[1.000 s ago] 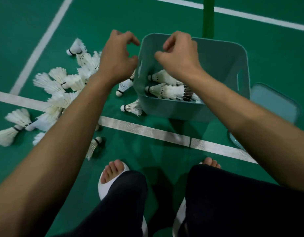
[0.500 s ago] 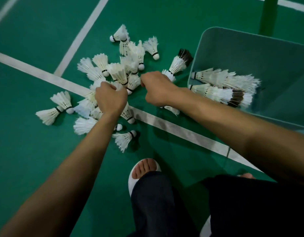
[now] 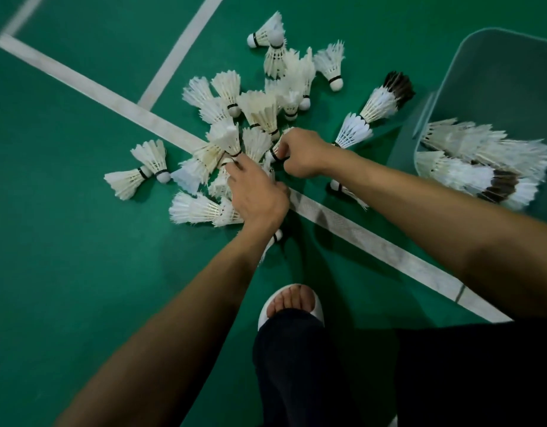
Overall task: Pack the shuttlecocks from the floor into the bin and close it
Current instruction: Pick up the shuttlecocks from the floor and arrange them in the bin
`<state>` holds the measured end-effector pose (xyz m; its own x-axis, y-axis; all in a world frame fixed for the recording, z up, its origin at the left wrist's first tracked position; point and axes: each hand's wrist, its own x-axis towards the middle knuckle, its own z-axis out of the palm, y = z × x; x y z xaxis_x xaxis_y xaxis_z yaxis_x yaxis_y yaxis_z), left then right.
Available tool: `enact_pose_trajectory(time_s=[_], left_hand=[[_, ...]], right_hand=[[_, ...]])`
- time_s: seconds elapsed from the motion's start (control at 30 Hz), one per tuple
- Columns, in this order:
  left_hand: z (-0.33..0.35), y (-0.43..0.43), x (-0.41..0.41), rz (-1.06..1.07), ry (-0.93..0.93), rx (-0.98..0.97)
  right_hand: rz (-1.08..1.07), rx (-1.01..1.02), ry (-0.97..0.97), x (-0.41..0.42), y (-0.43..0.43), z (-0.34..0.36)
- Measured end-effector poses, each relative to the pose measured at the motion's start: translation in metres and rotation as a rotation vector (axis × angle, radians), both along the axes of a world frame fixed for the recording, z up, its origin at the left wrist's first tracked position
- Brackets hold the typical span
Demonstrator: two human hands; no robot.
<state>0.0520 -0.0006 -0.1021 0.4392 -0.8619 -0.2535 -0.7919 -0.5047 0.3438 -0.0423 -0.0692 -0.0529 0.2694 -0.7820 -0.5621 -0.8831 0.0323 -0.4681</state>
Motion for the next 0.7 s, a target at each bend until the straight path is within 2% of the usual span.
enact_pose_trajectory(time_s=[0.13, 0.23, 0.4, 0.57, 0.7], left_hand=[[-0.002, 0.001, -0.005, 0.018, 0.053, -0.067], [0.005, 0.007, -0.007, 0.053, 0.147, -0.201], [0.036, 0.002, -0.011, 0.160, 0.315, -0.406], [0.082, -0.017, -0.037, 0.071, 0.558, -0.561], [0.122, -0.022, -0.080, -0.003, 0.669, -0.677]], right_hand=[[-0.090, -0.023, 0.037, -0.008, 0.004, 0.001], [-0.087, -0.075, 0.079, -0.011, 0.005, 0.012], [-0.073, -0.313, 0.146, -0.012, -0.001, 0.051], [-0.082, -0.375, 0.139, -0.046, -0.001, 0.108], [-0.308, -0.399, 0.005, -0.104, 0.004, 0.149]])
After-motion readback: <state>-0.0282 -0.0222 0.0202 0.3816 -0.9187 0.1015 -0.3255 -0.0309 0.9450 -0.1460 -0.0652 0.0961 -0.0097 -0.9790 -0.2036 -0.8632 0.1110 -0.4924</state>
